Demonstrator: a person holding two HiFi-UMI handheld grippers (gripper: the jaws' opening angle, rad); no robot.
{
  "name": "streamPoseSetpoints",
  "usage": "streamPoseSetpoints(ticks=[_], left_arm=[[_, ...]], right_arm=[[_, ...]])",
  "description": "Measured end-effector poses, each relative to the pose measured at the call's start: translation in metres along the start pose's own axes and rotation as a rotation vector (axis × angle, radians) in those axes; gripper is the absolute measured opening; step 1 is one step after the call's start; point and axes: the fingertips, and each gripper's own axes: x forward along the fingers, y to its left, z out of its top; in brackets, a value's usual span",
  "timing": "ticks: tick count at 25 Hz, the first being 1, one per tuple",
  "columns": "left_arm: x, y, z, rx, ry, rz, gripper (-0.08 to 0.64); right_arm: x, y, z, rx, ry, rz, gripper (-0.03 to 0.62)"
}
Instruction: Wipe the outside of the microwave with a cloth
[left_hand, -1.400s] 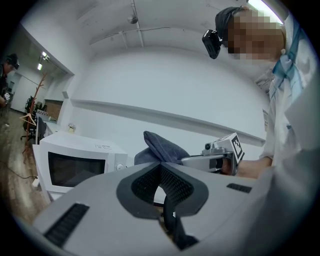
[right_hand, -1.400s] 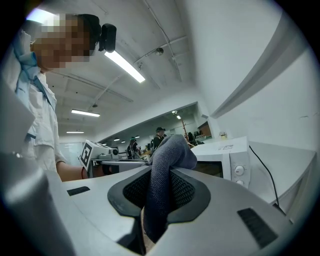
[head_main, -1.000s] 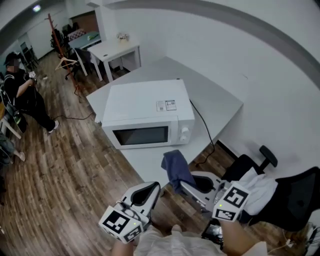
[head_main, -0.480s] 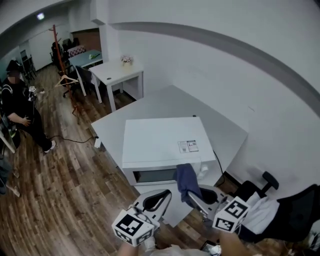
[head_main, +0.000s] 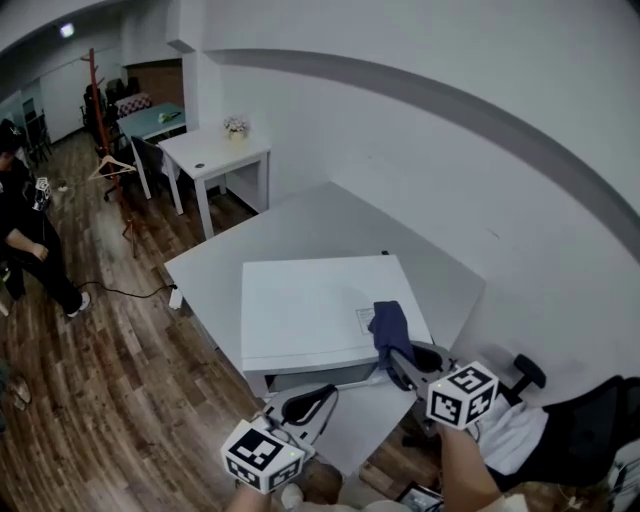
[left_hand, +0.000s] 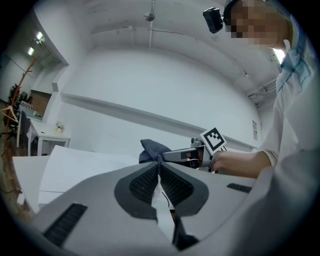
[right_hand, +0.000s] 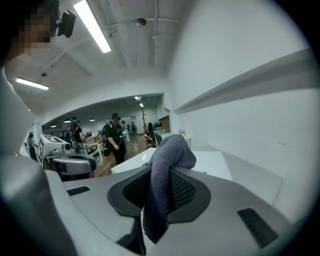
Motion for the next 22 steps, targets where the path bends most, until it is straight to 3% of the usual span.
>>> streamPoseSetpoints(ticks=[6,12,17,22], left_arm=[[0.030,0.024,0.017,0.002,-0.005,0.038,0.003],[0.059,0.032,0.016,-0.001,0.047,0.052,0.003],[0.087,0.050,-0.002,0.002,0.217,0.071,0.003],[0.106,0.072,-0.010,0.030,0.371,0.118,0.003]], right_arm=[[0.022,-0.059,-0.005,-0.065,0.106,-0.085,0.086],[0.050,-0.095,-0.011,-0.174,0.203,-0.150,0.086],[0.080,-0.099,-0.041,-0.232,0.332,-0.143,0.099],[0.080,-0.101,-0.051,-0.190,0.343,-0.113,0.196]])
